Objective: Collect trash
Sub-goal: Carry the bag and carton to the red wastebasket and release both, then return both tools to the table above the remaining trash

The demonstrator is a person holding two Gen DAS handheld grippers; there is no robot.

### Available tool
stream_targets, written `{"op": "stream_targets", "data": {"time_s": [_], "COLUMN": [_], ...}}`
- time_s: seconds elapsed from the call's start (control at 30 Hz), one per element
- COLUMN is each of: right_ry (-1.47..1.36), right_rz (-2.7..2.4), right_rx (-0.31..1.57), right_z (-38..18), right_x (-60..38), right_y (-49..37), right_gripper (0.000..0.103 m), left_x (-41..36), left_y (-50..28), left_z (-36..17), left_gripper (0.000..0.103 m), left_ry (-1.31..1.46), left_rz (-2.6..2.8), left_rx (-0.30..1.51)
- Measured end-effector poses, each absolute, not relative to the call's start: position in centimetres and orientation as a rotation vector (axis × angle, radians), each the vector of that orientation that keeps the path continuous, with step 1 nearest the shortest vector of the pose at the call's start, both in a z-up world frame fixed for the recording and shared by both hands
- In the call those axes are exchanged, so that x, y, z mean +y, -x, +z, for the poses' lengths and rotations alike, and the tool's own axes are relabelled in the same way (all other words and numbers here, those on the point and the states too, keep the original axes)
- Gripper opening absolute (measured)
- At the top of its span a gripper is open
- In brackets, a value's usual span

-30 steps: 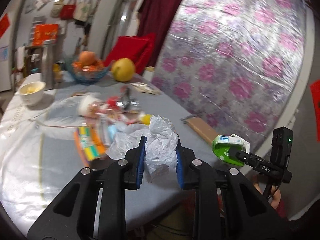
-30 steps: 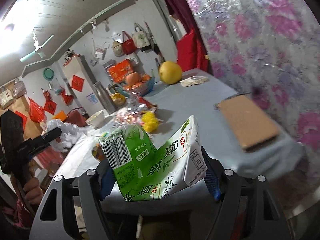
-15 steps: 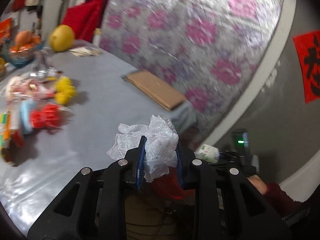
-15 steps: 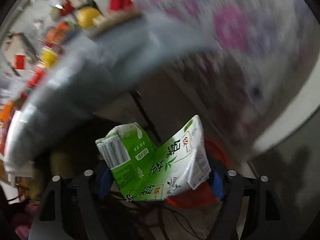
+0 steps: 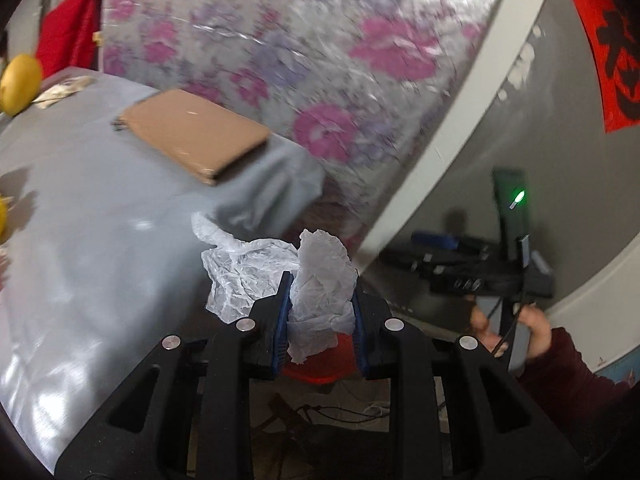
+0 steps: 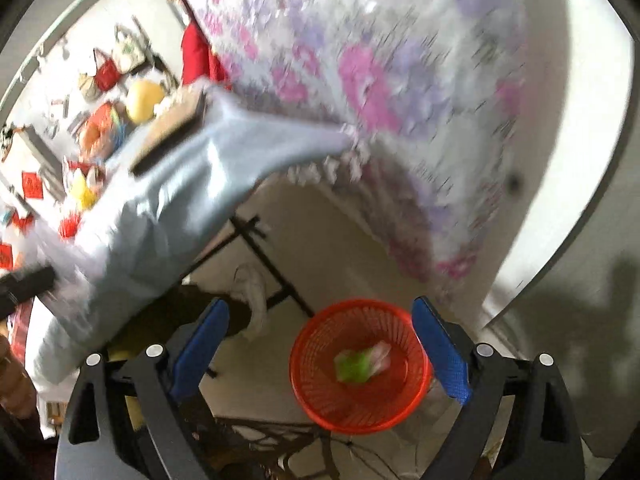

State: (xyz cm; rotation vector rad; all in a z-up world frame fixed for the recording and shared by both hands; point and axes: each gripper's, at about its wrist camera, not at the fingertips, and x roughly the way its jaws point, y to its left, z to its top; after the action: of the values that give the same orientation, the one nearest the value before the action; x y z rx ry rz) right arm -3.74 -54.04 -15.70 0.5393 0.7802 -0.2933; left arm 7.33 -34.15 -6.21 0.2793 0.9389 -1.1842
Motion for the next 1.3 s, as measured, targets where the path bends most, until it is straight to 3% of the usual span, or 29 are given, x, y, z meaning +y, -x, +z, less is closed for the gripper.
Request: {"op": "stream_targets", "data": {"time_s": [0.13, 0.2, 0.27, 0.33, 0.5, 0.7, 0.97, 1.3], "right_ry": [-0.574, -0.577, -0.570, -0.564, -0.549, -0.540, -0.471, -0.407], "right_rz": [-0.307, -0.313, -0.325, -0.328, -0.305, -0.241, -0.145, 0.026], "right_rx": [0.684, 0.651, 0.627, 0.610, 0.592, 0.580, 0.570, 0.586], "right_z": [-13.7, -12.7, -12.0, -11.3, -10.8, -10.4, -9.0, -6.8], "right_x": [-55.9, -56.2, -56.4, -56.5, -55.6, -53.9, -49.5, -42.2], "right_y": [5.1, 5.8, 6.2, 6.6, 6.5, 5.8, 3.4, -1.1], "right_gripper": [0.091, 0.091, 0.092, 0.092, 0.093, 0.093, 0.096, 0.097], "left_x": [-37.7, -39.4, -41.2, -42.2, -42.2, -38.4, -29.9, -16.1], "left_y": [-6.7, -6.5, -6.4, -6.4, -7.0, -8.1, -10.3, -13.9], "left_z": [-7.9, -9.0, -10.7, -12.1, -13.4, -9.5, -4.9, -3.2], "left_gripper": [0.030, 0.039, 0.066, 0.076, 0.080, 0.087, 0.093, 0.095], "left_ry": [-0.336, -0.353, -0.377, -0.391, -0.386, -0.326, -0.228, -0.072], "left_rz": [-1.238, -1.271, -1.281, -1.268, -1.230, -1.143, -0.893, -0.563], "left_rx": [0.990, 1.026, 1.085, 1.123, 1.185, 1.057, 0.867, 0.748]}}
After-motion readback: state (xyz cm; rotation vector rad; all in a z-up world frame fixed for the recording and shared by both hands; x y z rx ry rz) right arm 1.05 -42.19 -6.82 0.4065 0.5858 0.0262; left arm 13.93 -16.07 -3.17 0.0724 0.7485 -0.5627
